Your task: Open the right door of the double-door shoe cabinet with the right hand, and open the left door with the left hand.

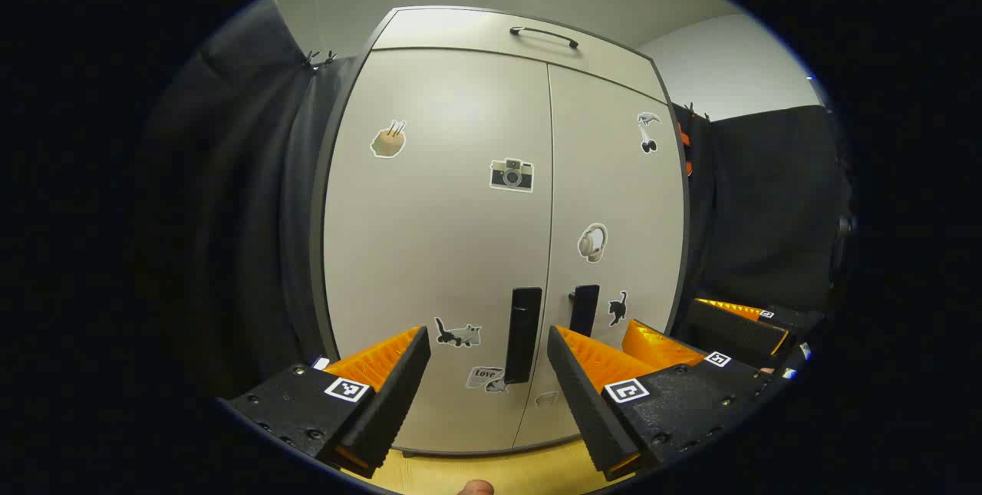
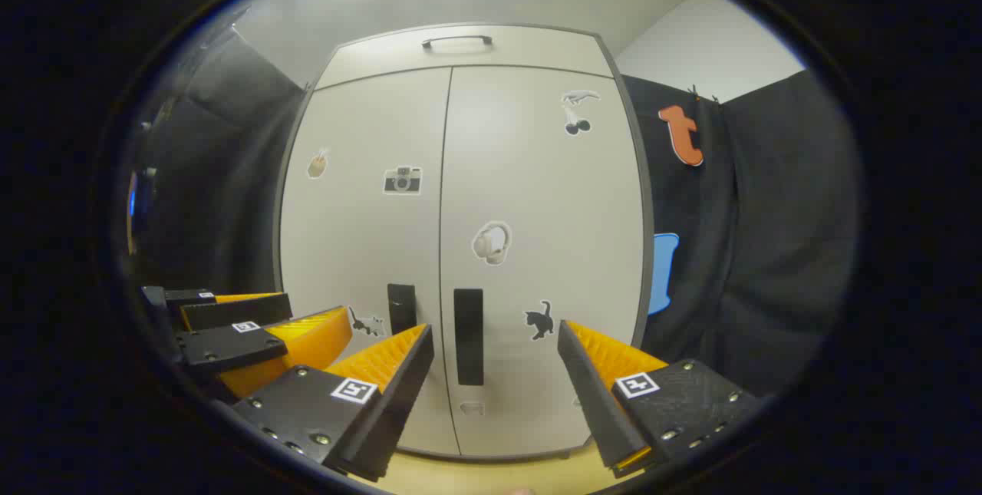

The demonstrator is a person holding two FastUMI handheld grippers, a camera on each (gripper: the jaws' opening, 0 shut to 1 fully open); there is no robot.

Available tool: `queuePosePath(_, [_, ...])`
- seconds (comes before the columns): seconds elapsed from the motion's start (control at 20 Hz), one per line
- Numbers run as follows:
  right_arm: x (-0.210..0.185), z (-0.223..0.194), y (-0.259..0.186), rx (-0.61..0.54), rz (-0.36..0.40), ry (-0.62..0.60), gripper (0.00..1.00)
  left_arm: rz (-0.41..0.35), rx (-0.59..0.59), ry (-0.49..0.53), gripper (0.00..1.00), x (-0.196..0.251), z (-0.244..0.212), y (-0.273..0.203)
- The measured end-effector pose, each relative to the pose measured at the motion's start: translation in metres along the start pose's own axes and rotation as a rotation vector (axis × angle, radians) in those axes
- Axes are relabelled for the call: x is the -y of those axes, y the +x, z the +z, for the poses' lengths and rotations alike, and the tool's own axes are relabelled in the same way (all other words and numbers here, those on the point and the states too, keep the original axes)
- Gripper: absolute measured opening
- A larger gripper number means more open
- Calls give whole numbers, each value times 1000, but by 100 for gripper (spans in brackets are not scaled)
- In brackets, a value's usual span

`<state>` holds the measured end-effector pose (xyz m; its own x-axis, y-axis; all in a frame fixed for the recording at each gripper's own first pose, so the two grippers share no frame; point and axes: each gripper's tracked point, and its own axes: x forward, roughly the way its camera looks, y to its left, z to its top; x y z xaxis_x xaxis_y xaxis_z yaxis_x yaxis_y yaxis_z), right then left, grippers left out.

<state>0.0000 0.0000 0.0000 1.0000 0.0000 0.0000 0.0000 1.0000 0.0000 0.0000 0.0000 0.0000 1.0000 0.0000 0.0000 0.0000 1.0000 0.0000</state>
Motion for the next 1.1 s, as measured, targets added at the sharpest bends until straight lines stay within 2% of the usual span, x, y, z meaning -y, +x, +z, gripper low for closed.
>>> queuePosePath(0.05, [2, 2, 0, 8, -4, 4, 93, 0, 3, 3, 95, 0, 1, -2])
queuePosePath(0.1, [2, 3, 1, 14, -10, 3, 97, 4, 4, 5, 95, -1, 1, -4])
queuePosePath(0.45, [-3, 2, 0, 28, -26, 3, 97, 56, -11, 24, 96, -21, 0, -13])
queuePosePath(0.55, [-4, 3, -1, 31, -25, 8, 97, 60, -15, 24, 96, -23, 0, -13])
queuePosePath(0.6, [-3, 4, 0, 33, -29, 8, 93, 62, -15, 27, 96, -24, 0, -14])
queuePosePath(0.65, [-2, 4, 0, 34, -33, 8, 97, 62, -13, 30, 96, -24, 1, -14])
queuePosePath(0.9, [2, 5, 2, 36, -48, 13, 93, 59, -2, 39, 95, -23, 4, -15])
queuePosePath(0.95, [2, 4, 2, 34, -48, 13, 97, 59, 0, 37, 95, -23, 4, -14])
queuePosePath(1.05, [2, 2, 4, 29, -53, 10, 97, 62, 0, 34, 95, -25, 4, -14])
queuePosePath(1.1, [1, 2, 5, 26, -51, 8, 93, 66, 1, 31, 95, -27, 4, -13])
